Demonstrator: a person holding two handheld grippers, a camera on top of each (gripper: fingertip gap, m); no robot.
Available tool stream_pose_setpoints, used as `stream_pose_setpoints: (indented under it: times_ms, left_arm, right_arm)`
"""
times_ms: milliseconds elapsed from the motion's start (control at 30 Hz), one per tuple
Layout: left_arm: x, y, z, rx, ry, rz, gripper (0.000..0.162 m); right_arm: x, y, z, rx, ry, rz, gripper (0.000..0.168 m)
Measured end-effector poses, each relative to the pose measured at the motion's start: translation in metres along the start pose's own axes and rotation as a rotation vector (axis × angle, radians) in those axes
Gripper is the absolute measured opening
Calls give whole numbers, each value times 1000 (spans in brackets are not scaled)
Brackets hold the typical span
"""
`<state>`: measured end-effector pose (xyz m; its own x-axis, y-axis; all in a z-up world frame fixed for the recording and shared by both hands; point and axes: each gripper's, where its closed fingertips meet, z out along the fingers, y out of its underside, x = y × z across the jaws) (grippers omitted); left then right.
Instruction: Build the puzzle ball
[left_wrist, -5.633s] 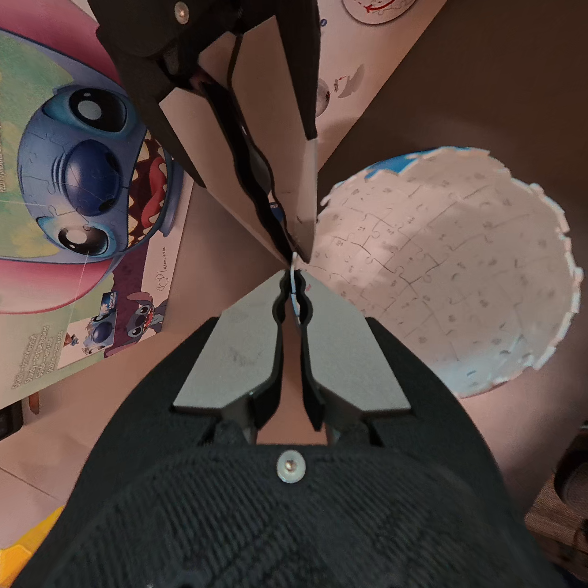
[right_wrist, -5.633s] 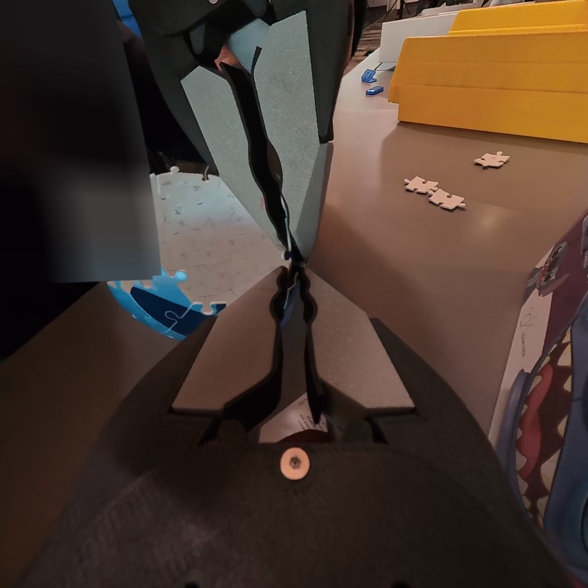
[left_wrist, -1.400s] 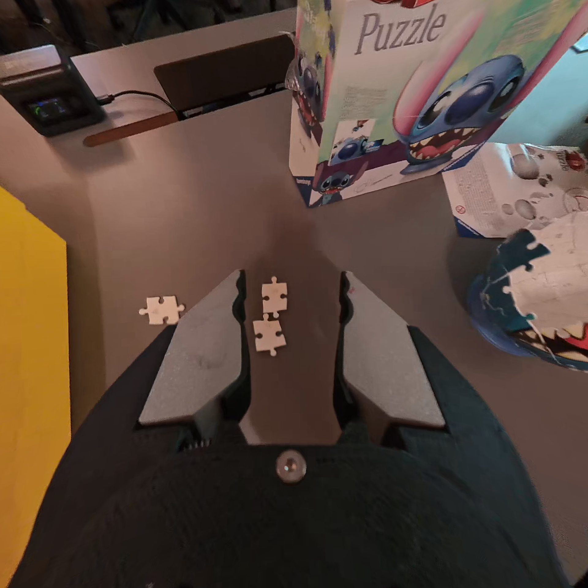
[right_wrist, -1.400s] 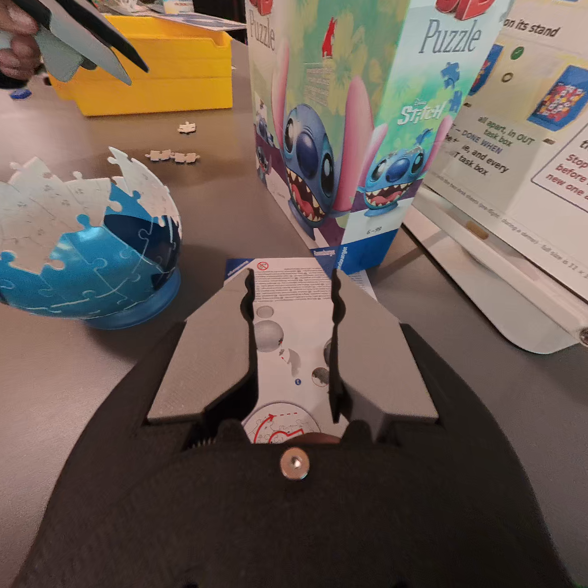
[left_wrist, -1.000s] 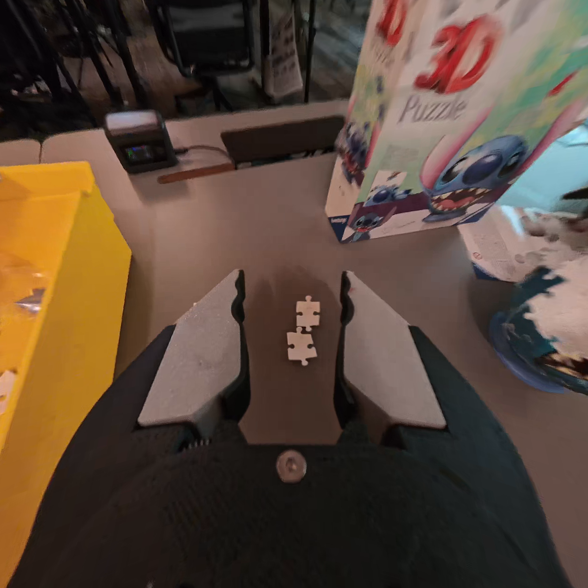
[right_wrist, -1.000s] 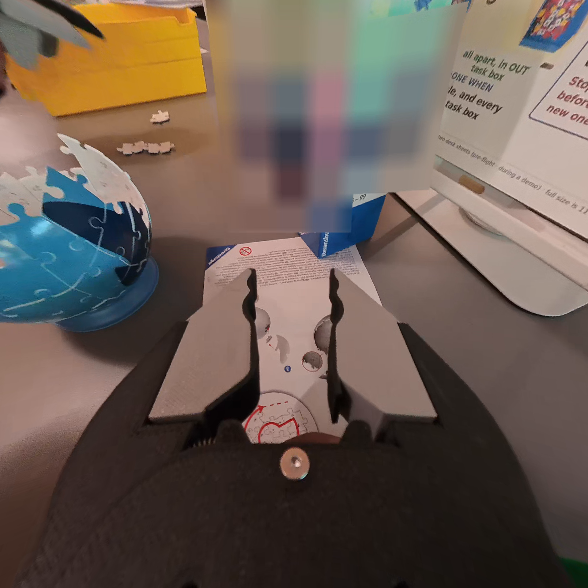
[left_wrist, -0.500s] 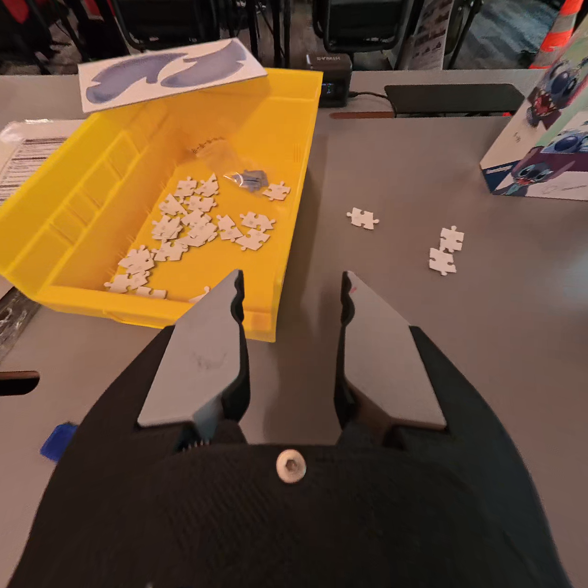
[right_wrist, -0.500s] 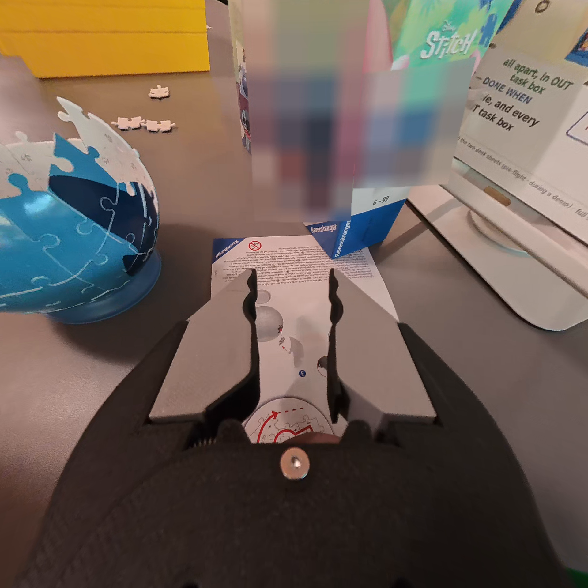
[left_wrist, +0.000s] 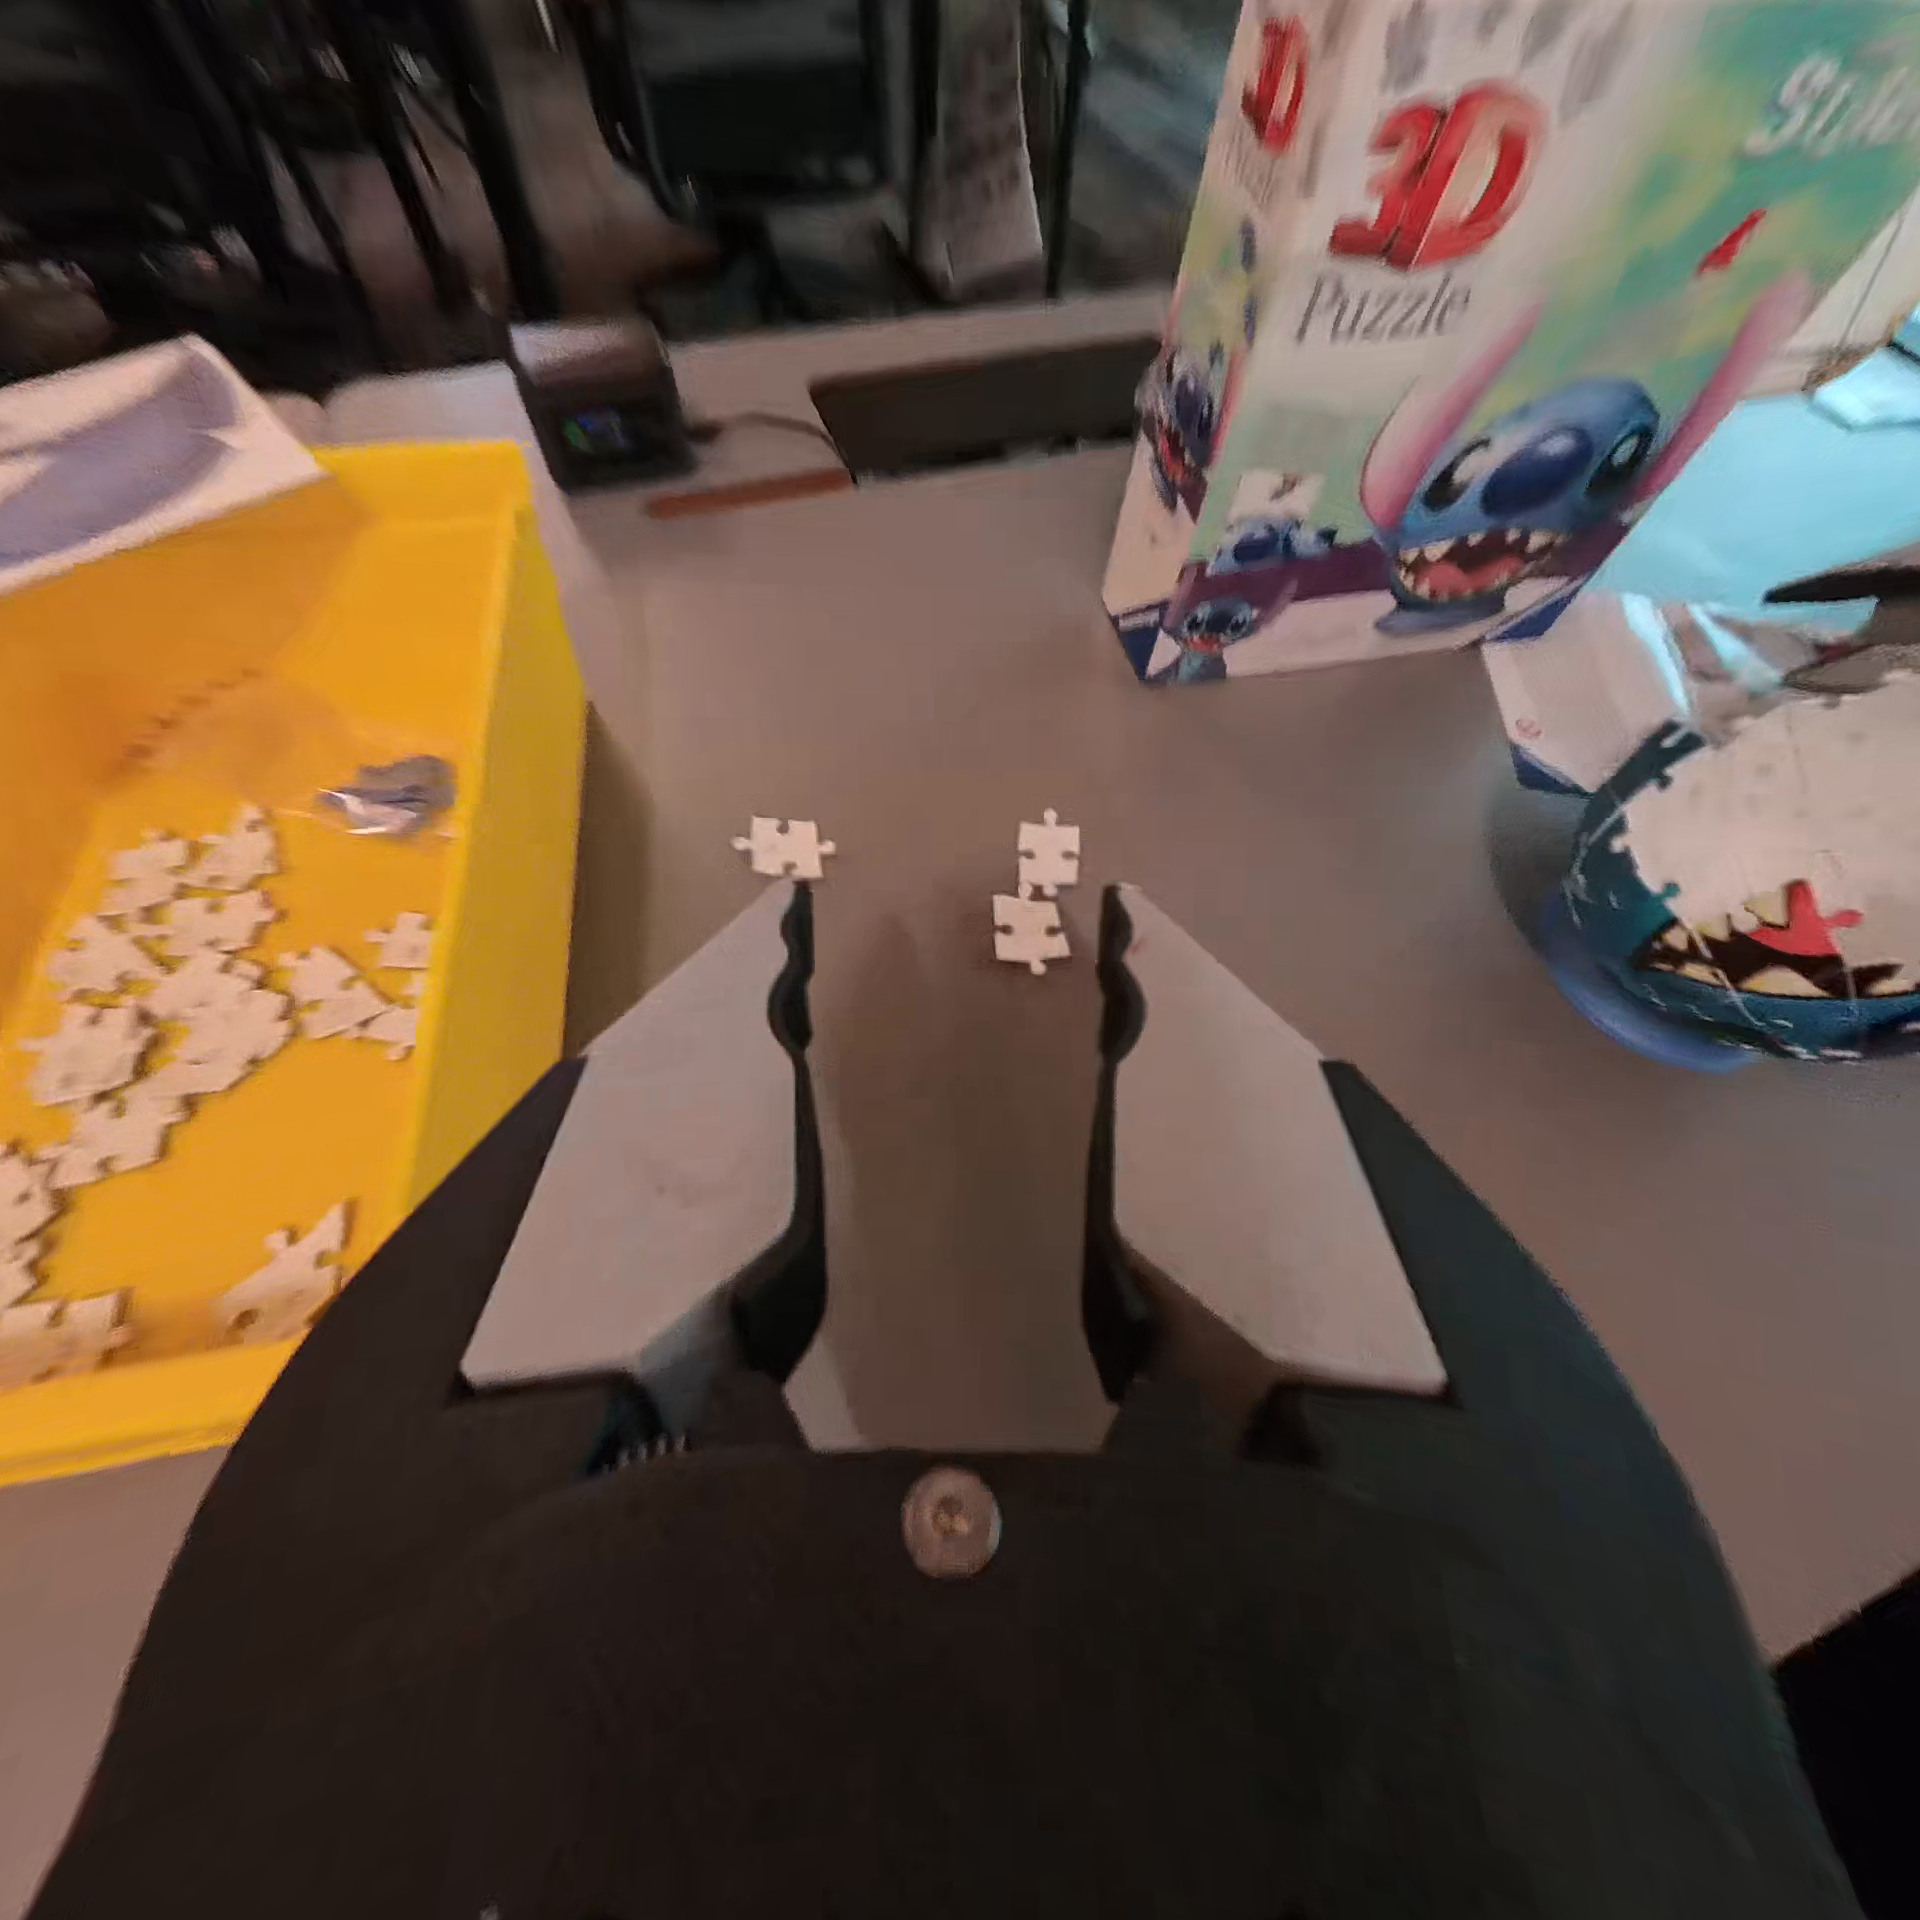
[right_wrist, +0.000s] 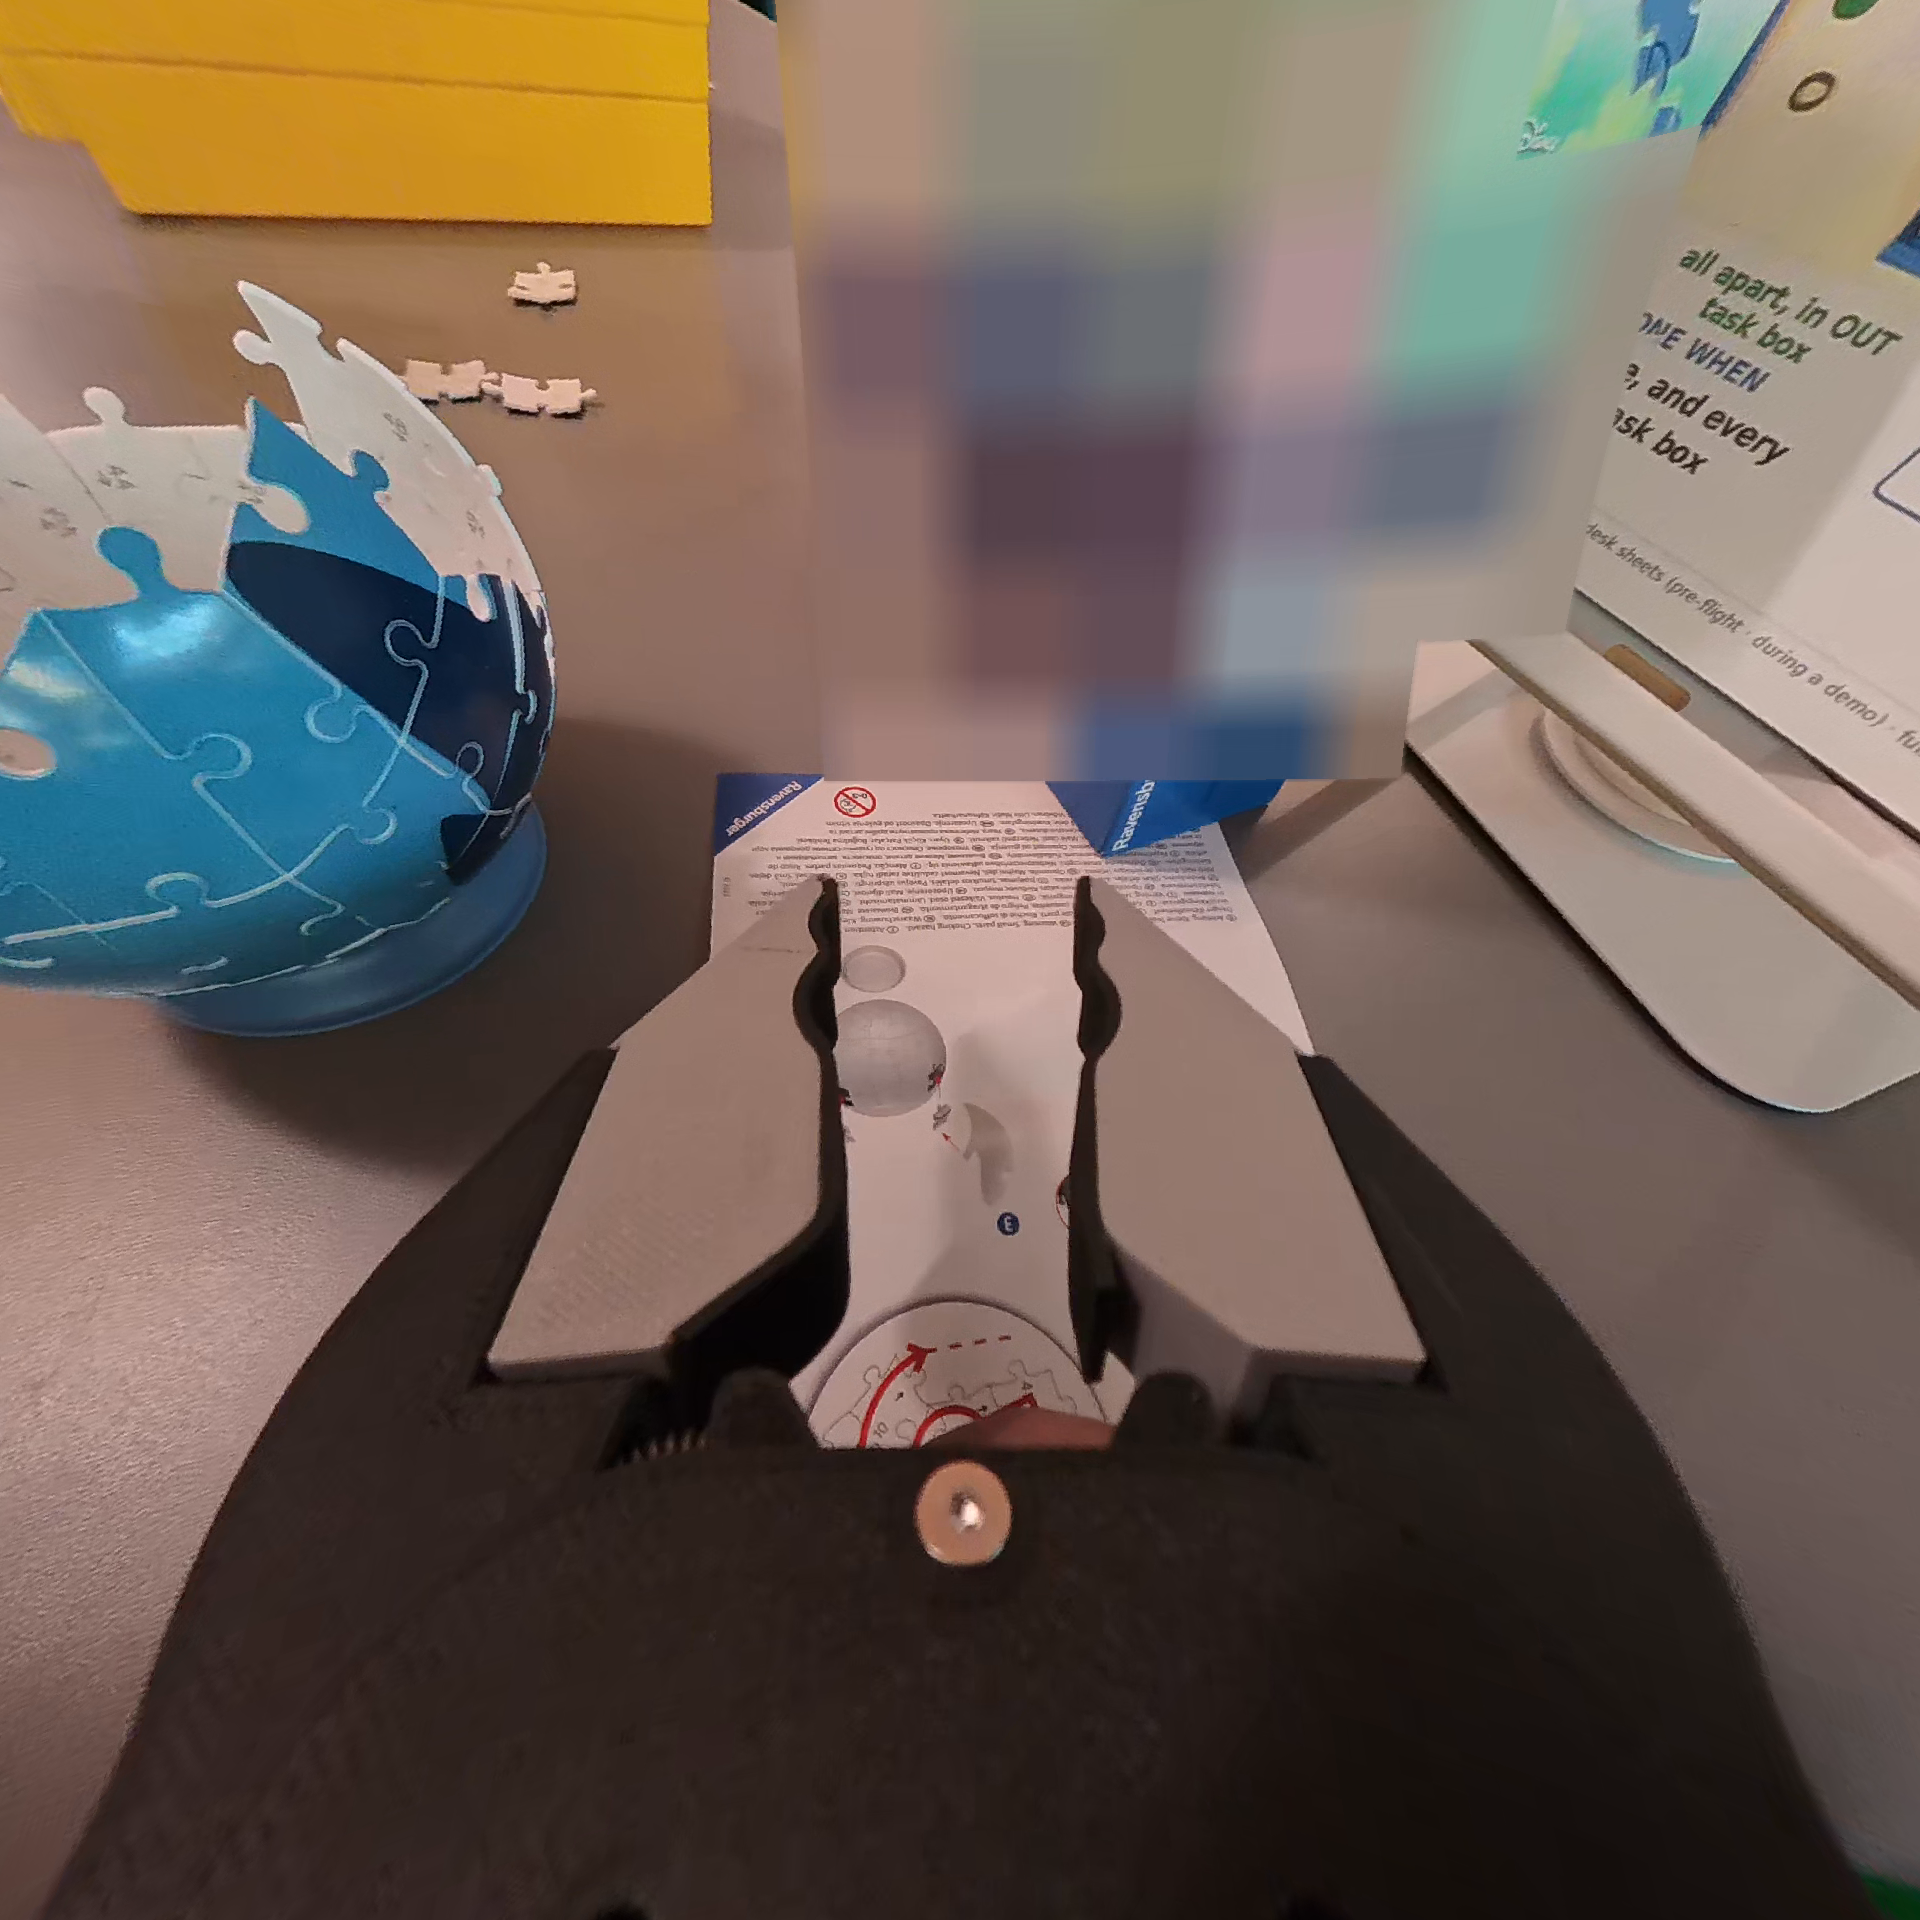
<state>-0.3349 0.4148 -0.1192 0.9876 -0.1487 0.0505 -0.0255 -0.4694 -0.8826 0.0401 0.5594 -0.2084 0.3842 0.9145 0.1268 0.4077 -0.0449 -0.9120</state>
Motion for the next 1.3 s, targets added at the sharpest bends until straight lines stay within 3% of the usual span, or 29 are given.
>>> stream_pose_setpoints:
  times_ms: [233, 367, 567, 667, 900, 1067, 1167, 1300]
  left_arm:
    - [-21, 26, 112, -302, -17, -16, 53]
    - [-48, 53, 151, -438, -76, -84, 53]
    - [-74, 69, 169, -501, -167, -72, 52]
    - [-80, 66, 171, -466, -176, -79, 24]
    - [-68, 68, 164, -441, -151, -45, 24]
    - [-15, 19, 146, -266, -21, -17, 24]
    - [49, -34, 127, -126, 81, 115, 24]
    - [152, -92, 106, 36, 309, 222, 24]
  right_arm:
    - [-3, -1, 0, 2, -18, -9, 42]
    - [-4, -1, 0, 2, -18, -21, 42]
    - [-10, -1, 1, -3, -45, -32, 42]
    - [-12, -3, 0, 3, -54, -31, 41]
    - [-12, -12, -6, 36, -40, -35, 40]
    - [-16, -29, -19, 80, -42, -95, 37]
    - [-22, -61, -44, 167, -11, -167, 32]
    - [-40, -106, -61, 267, -108, -65, 33]
